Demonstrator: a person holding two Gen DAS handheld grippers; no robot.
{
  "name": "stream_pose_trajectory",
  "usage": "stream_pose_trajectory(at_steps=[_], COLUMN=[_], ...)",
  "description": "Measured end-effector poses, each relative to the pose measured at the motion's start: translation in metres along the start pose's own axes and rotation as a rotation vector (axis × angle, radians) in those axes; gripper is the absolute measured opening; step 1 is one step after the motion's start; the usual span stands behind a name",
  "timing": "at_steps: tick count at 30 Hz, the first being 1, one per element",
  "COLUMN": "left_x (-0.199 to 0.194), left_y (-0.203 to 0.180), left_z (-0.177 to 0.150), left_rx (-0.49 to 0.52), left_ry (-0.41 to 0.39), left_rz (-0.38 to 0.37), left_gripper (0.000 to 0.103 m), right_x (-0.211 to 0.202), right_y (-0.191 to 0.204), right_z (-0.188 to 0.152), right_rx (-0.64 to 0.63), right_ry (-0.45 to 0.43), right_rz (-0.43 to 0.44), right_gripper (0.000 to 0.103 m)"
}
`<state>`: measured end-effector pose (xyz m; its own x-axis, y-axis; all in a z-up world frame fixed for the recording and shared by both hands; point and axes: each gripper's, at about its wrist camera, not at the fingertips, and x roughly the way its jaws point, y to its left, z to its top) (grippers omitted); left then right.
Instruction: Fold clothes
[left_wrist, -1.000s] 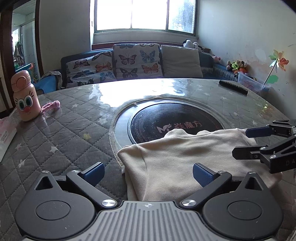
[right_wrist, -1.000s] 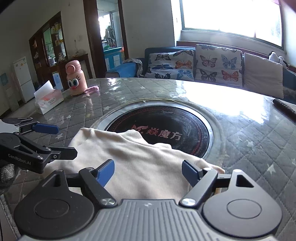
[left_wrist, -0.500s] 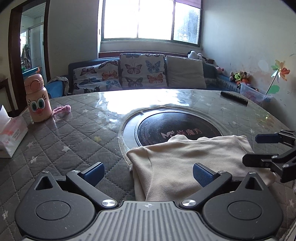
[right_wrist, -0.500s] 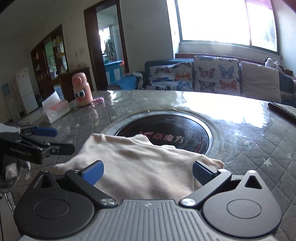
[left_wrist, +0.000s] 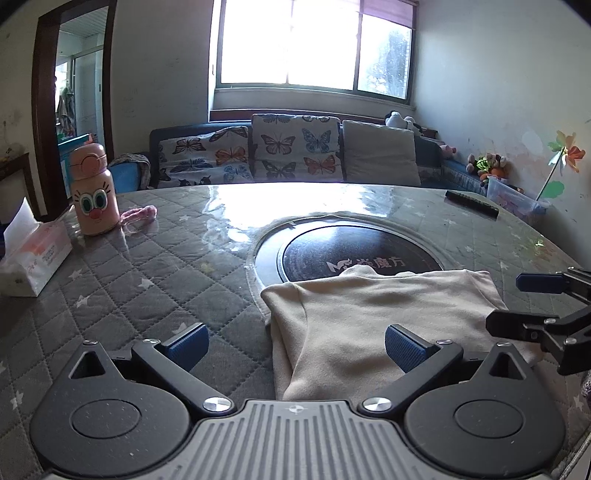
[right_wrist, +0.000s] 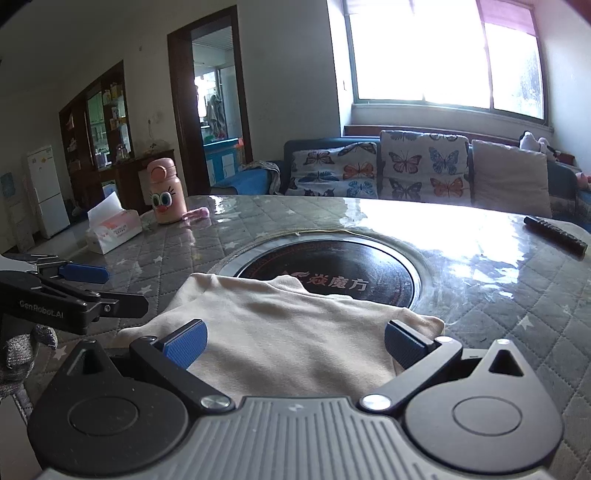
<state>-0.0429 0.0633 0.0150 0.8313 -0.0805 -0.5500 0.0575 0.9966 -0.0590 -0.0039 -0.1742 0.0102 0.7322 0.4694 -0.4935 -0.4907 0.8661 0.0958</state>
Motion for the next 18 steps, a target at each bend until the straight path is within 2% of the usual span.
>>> stream_pose_trajectory(at_steps=[8, 18], left_x=[-0.003, 0.008], left_y=[0.011, 0.037], left_z=[-0.006, -0.005], left_rx=[-0.045, -0.149], left_ry=[0.029, 0.053], left_rz=[0.019, 0.037], left_gripper=[0.103, 0.103], right_x=[-0.003, 0.018], right_y=[0.024, 0.081], right_z=[-0.01, -0.018], right_rx=[-0.099, -0.298], right_ry=[0.036, 0.098], right_rz=[0.04, 0.155], right_gripper=[0.103, 0.103])
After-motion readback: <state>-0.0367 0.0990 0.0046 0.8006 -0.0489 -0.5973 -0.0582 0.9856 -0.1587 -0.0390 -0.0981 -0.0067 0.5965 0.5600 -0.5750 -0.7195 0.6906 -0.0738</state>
